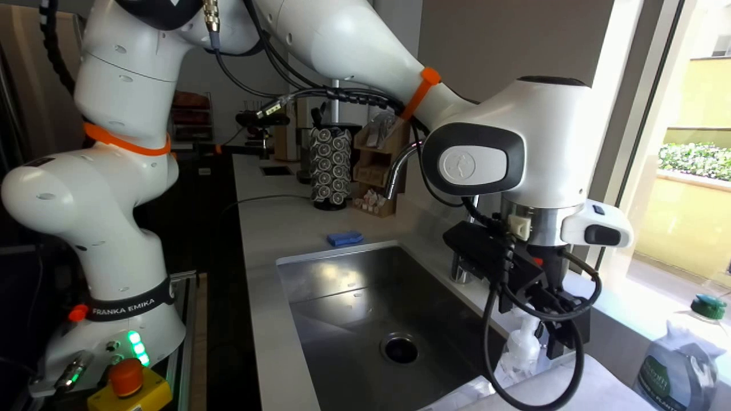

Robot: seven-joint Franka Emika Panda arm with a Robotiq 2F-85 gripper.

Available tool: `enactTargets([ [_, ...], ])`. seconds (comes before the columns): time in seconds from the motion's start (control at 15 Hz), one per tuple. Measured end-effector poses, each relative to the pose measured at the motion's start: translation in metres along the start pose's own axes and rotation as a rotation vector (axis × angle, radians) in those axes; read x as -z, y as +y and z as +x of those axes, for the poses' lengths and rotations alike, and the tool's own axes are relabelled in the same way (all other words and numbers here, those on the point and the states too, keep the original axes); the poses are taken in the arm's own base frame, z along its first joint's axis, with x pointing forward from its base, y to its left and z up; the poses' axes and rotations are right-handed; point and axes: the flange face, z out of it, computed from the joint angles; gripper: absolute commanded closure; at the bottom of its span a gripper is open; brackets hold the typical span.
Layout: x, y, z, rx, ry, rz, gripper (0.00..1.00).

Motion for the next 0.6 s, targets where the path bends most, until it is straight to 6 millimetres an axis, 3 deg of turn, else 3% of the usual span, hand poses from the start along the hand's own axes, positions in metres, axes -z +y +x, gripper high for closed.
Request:
enactTargets([
  [0.6,0.048,0.001,0.018,-0.03,0.078,-0.034,0.0],
])
